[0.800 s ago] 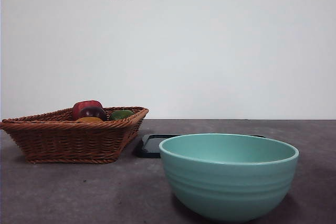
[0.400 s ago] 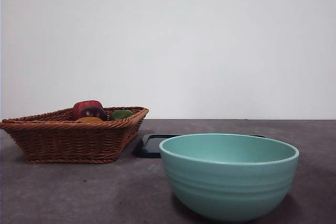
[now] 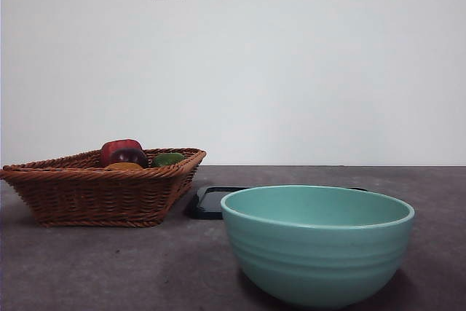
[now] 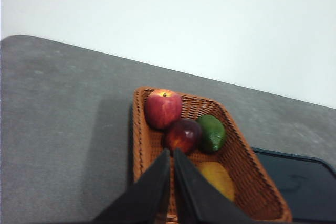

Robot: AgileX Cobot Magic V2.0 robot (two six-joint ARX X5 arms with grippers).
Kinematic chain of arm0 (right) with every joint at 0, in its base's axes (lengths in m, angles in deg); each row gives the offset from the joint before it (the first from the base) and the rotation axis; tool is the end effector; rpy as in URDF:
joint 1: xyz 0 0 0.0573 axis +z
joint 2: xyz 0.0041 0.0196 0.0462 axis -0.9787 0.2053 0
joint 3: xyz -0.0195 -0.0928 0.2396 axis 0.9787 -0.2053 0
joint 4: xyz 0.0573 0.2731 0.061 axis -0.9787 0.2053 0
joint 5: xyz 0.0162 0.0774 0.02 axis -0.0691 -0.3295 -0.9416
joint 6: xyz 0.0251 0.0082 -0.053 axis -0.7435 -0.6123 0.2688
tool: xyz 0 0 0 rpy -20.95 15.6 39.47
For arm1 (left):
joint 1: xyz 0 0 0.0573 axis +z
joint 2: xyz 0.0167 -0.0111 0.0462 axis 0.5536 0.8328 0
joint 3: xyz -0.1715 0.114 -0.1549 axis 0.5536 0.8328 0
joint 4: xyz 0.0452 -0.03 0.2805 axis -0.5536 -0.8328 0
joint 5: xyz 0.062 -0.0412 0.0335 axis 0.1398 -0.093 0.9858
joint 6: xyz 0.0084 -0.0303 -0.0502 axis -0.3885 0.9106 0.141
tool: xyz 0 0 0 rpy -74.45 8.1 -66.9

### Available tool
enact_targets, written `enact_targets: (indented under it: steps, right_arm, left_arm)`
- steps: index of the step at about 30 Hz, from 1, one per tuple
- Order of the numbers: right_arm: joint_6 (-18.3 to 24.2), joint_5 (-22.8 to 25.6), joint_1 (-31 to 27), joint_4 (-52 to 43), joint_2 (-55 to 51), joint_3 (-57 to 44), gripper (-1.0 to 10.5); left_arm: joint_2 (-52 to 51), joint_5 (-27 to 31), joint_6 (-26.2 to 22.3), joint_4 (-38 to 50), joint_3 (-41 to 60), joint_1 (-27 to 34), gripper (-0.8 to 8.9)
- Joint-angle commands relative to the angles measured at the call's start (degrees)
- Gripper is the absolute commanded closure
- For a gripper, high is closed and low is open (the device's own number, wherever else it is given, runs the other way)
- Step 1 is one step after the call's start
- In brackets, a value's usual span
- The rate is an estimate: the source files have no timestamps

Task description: Pick up the wifruite, put it on the bowl, pick up the plate, put it on desk

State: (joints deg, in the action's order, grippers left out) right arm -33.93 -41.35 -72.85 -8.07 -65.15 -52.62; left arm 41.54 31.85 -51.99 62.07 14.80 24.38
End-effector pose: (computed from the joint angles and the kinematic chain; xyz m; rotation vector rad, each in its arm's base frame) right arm 0.1267 0.0146 0.2399 0.4376 0.0211 0.1691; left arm 0.1304 -0.0218 0.2272 -0.2939 0.0950 -0.1680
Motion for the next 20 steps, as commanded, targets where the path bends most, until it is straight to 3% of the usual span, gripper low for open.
enact_targets:
  steps: [1,11,17,20]
  right_arm:
    - [-3.19,-0.9,0.68,3.13,3.06,4.52,9.4]
    - [0.52,-13.97,2.62,14.38,15.67,21.51,9.4]
    - [6.29,-23.19,3.87,20.09,21.79,30.91,9.4]
    - [9.75,-24.68,5.07,24.44,24.09,35.5,9.4]
  left_arm:
    - [2.64,-0.44,0.72,-0.92,-5.11,-0.72,8.02]
    - [15.06,-7.87,-1.03,-8.17,-23.1,-3.02,8.02]
    - [20.83,-15.67,-2.4,-13.97,-32.22,-4.5,8.02]
    - [23.45,-18.58,-3.69,-17.35,-36.17,-5.18,8.02]
